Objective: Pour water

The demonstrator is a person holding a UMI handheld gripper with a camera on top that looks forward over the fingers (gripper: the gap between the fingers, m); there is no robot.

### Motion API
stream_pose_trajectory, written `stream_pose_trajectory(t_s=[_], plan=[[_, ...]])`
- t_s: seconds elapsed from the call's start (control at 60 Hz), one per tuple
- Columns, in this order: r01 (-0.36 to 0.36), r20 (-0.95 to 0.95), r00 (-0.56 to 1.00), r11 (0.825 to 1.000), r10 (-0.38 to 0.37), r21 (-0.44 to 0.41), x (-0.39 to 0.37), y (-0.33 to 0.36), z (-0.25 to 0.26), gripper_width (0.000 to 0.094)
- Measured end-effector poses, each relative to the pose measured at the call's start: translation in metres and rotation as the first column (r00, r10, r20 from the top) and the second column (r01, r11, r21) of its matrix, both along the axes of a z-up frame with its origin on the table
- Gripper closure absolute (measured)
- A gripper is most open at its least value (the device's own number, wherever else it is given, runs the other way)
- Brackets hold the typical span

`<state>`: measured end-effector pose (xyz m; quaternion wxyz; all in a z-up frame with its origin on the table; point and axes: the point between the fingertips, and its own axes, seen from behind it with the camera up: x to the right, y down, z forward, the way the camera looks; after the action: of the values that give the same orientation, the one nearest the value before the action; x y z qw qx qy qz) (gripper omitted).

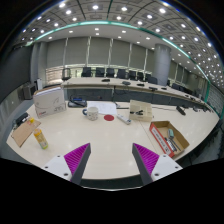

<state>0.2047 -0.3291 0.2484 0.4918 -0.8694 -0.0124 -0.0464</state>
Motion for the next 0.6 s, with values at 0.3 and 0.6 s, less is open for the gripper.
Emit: stream_pose_trajectory(t_s=[0.3,0.6], plan=[[-0.107,-0.071,0.992,0.993,0.104,-0.047,-0.097,-0.01,-0.047,0.0078],[-0.268,-0.139,0.956,0.961,0.258,-0.06,-0.281,-0.009,-0.112,0.0075]])
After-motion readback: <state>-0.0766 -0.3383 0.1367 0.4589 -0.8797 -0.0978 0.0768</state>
